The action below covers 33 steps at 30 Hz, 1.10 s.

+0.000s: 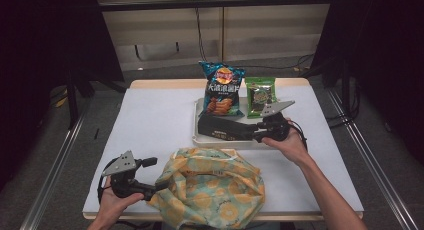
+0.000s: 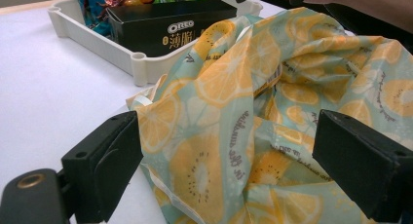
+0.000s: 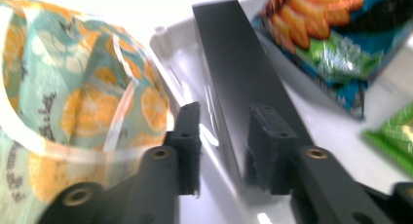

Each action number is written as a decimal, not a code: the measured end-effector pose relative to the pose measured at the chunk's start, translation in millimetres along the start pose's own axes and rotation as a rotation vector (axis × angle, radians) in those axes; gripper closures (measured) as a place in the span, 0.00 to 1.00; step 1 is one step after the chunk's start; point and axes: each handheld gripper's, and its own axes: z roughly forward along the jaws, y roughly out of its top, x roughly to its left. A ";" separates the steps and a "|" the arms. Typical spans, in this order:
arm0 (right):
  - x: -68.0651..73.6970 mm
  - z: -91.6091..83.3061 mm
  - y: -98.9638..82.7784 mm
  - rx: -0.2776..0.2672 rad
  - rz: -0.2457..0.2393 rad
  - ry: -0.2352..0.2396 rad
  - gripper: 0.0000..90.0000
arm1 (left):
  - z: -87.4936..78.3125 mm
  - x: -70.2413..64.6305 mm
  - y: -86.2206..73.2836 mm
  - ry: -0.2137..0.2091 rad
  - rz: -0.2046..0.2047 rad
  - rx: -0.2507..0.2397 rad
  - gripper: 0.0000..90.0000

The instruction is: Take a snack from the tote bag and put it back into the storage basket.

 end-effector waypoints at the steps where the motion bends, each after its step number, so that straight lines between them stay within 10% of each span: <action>1: 1.5 -0.7 -3.2 0.004 0.001 0.008 0.86 | 0.1 -0.4 0.1 0.000 -0.002 -0.001 0.11; 33: -18.1 1.7 -30.2 0.024 0.096 -0.101 1.00 | 1.7 0.7 -0.8 -0.006 -0.010 0.003 0.11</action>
